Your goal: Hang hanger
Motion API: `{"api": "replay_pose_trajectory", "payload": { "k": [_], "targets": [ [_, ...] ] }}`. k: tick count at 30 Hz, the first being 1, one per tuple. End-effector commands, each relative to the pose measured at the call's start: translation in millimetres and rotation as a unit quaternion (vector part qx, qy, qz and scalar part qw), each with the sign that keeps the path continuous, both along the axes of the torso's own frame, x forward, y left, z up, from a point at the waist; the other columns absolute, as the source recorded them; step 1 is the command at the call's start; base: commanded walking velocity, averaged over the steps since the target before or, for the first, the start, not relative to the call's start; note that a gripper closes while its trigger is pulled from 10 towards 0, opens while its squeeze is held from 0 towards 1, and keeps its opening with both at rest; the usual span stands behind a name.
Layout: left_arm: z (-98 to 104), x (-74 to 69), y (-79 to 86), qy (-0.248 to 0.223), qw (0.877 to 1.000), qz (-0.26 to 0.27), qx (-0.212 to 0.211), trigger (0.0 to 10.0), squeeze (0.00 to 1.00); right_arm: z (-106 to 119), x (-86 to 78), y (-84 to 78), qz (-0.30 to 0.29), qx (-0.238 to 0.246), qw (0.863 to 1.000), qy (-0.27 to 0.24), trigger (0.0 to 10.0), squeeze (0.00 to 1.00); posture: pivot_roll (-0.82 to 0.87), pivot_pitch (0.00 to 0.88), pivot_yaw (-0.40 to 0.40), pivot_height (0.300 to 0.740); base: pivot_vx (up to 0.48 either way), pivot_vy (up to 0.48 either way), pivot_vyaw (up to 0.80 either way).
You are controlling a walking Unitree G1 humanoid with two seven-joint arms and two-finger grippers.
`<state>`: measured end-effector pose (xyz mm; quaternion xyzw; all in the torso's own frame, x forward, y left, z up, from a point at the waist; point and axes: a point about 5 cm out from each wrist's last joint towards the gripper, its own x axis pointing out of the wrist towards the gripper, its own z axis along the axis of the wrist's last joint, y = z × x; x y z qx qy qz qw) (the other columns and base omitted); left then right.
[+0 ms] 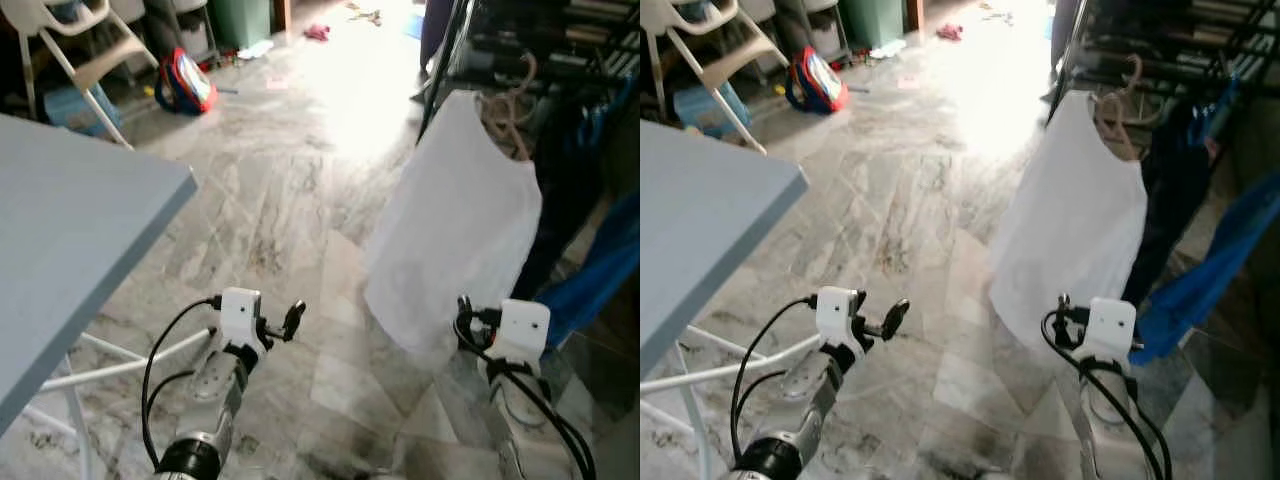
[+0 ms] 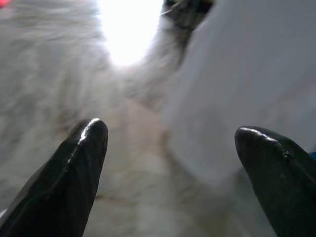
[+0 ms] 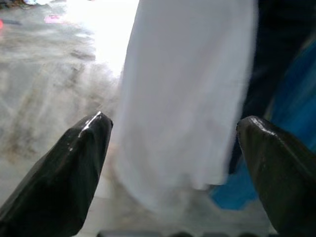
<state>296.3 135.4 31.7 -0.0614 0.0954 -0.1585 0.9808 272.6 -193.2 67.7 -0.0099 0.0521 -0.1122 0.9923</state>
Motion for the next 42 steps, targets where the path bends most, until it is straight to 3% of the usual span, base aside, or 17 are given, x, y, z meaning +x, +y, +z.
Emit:
{"api": "replay_pose_trajectory", "payload": {
  "k": [1,7,14,20,26,30,36,38,39,42],
  "targets": [
    [-3.8,-3.0,1.5,0.008,1.000,0.003,0.001,10.0,0.00,-7.0,-5.3,-2.4,-0.002,-0.009,1.000,0.019,10.0,0.00,0.02,0.180,0.014,0.740,0.259,0.000,0.00],
    [-5.7,-4.1,0.7,0.012,1.000,0.002,0.003,10.0,0.00,-13.6,-5.4,-6.1,-0.012,-0.019,0.999,0.046,10.0,0.00,0.02,0.180,0.012,0.740,0.127,0.000,0.00],
    [-10.5,-6.6,1.7,0.024,1.000,0.003,0.013,10.0,0.00,-24.7,-9.1,-1.5,0.017,-0.038,0.998,0.054,10.0,0.00,0.02,0.181,0.009,0.740,0.034,0.000,0.00],
    [-33.4,-21.6,10.9,0.072,0.996,0.004,0.046,10.0,0.00,-66.5,-22.7,-14.8,-0.002,-0.015,0.991,0.130,10.0,0.00,0.01,0.173,0.015,0.740,0.000,0.000,0.00],
    [-47.1,-32.0,20.0,0.106,0.992,0.007,0.071,10.0,0.00,-85.1,-29.6,-18.5,0.000,-0.002,0.984,0.179,10.0,0.00,0.01,0.162,0.015,0.740,0.000,0.000,0.00],
    [-61.2,-41.6,29.0,0.158,0.984,0.030,0.072,10.0,0.00,-105.0,-37.5,-14.9,0.006,0.011,0.972,0.235,10.0,0.00,0.00,0.151,0.016,0.740,0.000,0.000,0.00],
    [-77.2,-56.6,38.5,0.219,0.970,0.050,0.099,10.0,0.00,-130.8,-57.9,1.8,0.065,0.021,0.940,0.335,10.0,0.00,0.00,0.130,0.014,0.740,0.000,0.000,0.00],
    [-79.5,-59.0,39.4,0.227,0.967,0.051,0.104,10.0,0.00,-134.3,-62.5,1.8,0.075,0.010,0.933,0.351,10.0,0.00,0.00,0.128,0.013,0.740,0.000,0.000,0.00],
    [-83.9,-63.8,41.5,0.245,0.961,0.052,0.117,10.0,0.00,-138.0,-68.2,-2.4,0.088,-0.015,0.923,0.374,10.0,0.00,0.02,0.120,0.009,0.740,0.000,0.000,0.00],
    [-85.3,-65.5,43.8,0.250,0.958,0.053,0.133,10.0,0.00,-137.1,-67.8,-9.0,0.089,-0.027,0.921,0.379,10.0,0.00,0.01,0.121,0.010,0.740,0.000,0.000,0.00]
  ]
}}
